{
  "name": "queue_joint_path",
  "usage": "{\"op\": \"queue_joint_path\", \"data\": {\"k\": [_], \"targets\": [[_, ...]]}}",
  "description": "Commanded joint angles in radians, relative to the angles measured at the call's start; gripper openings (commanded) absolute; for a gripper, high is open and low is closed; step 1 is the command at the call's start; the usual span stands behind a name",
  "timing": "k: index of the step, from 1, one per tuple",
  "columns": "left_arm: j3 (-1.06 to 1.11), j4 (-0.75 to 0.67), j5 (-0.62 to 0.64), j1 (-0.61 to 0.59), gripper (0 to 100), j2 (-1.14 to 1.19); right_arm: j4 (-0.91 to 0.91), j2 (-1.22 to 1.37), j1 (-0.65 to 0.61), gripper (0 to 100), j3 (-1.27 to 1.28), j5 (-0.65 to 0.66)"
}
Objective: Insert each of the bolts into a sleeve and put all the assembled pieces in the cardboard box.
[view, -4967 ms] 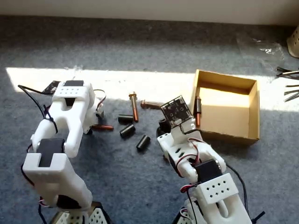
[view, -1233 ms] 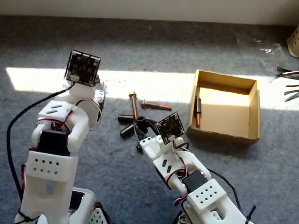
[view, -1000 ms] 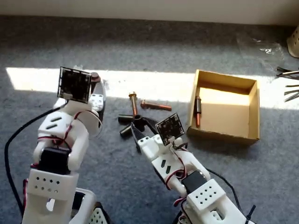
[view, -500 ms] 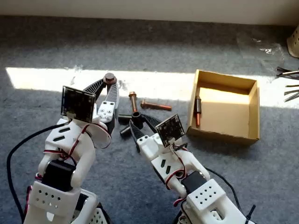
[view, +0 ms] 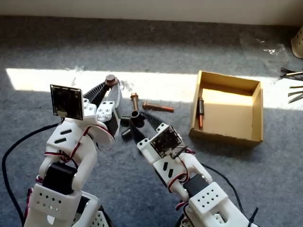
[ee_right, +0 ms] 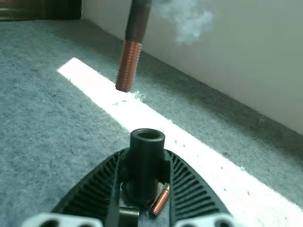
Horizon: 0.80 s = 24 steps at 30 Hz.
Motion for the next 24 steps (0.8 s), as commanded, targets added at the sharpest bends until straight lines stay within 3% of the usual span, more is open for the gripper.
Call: {"op": "queue_joint_path", "data": {"k": [1,7,12,24], "targets": [[-0.073,-0.023,0.063,0.025,1,-0.024,-0.073,-0.013,-0.012,0.5,0.008,0.012],[-0.073,-0.025,0.087,0.044,1,-0.024,-0.104,-0.013,-0.012,0.5,0.047,0.003],[-0.071,-0.025,0.081,0.11,1,-0.024,-0.096,-0.013,-0.007,0.5,0.047,-0.157],[-0.067,-0.025,0.083,0.116,1,-0.024,-0.094,-0.018,-0.038,0.5,0.039,-0.164]]}}
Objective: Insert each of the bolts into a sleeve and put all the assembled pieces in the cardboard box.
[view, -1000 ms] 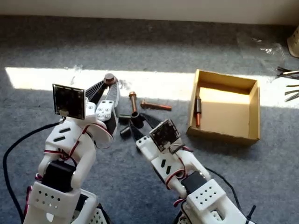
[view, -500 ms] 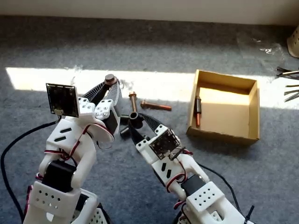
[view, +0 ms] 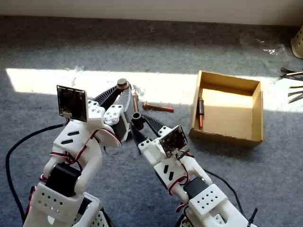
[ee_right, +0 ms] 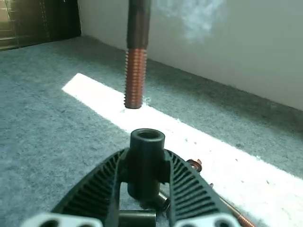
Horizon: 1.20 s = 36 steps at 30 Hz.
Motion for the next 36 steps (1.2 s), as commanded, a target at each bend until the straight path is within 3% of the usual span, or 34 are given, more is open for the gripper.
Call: {"op": "queue_joint_path", "data": {"k": [1,11,16,36], "targets": [[-0.067,-0.025,0.003,0.021,1,-0.024,-0.016,-0.018,-0.041,0.5,-0.018,-0.009],[0.015,-0.097,0.003,0.021,1,-0.024,-0.016,-0.018,-0.048,0.5,-0.019,0.0],[0.015,-0.095,0.003,0.021,1,-0.024,-0.016,-0.018,0.013,0.5,-0.056,-0.006],[0.048,-0.097,0.003,0.021,1,-0.024,-0.016,-0.018,-0.008,0.5,-0.062,0.002]]}}
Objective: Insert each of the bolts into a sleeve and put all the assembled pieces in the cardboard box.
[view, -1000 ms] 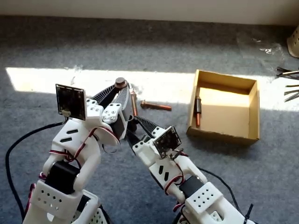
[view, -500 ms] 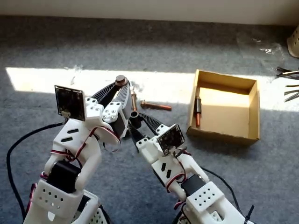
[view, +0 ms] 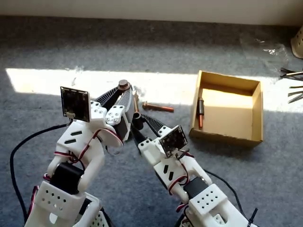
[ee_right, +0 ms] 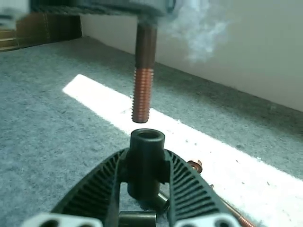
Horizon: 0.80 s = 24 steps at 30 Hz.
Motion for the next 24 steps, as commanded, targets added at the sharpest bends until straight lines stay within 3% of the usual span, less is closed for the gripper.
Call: {"op": "queue_joint_path", "data": {"k": [1,5,24], "targets": [[-0.018,-0.029,0.003,0.022,1,-0.022,-0.016,-0.018,-0.019,0.5,-0.059,0.017],[-0.018,-0.028,0.003,0.022,1,-0.022,-0.016,-0.018,-0.044,0.5,-0.058,0.121],[-0.018,-0.025,0.009,0.024,1,-0.022,-0.024,-0.018,-0.038,0.5,-0.061,0.123]]}}
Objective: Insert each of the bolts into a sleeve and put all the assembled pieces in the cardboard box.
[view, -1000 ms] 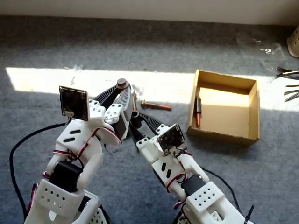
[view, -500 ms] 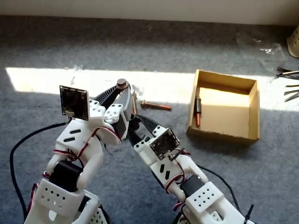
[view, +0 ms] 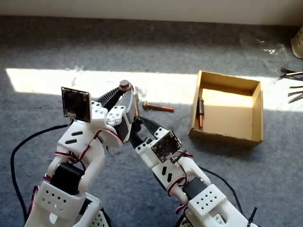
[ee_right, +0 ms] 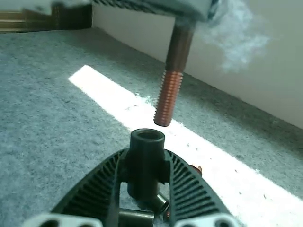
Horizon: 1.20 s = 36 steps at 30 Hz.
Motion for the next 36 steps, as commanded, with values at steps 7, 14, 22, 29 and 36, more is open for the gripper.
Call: {"op": "queue_joint_path", "data": {"k": [7,14,22,29,36], "targets": [[-0.016,-0.017,0.009,0.015,1,-0.022,-0.019,-0.013,0.035,0.5,-0.104,0.011],[-0.018,-0.003,0.009,0.033,1,-0.022,-0.019,-0.013,0.036,0.5,-0.104,0.011],[-0.018,0.0,0.009,0.033,1,-0.022,-0.021,-0.018,0.039,0.5,-0.104,0.011],[-0.004,0.014,0.009,0.033,1,-0.022,-0.025,-0.018,0.039,0.5,-0.104,0.009],[0.073,0.012,0.008,0.033,1,-0.022,-0.018,-0.019,0.07,0.5,-0.136,-0.104]]}}
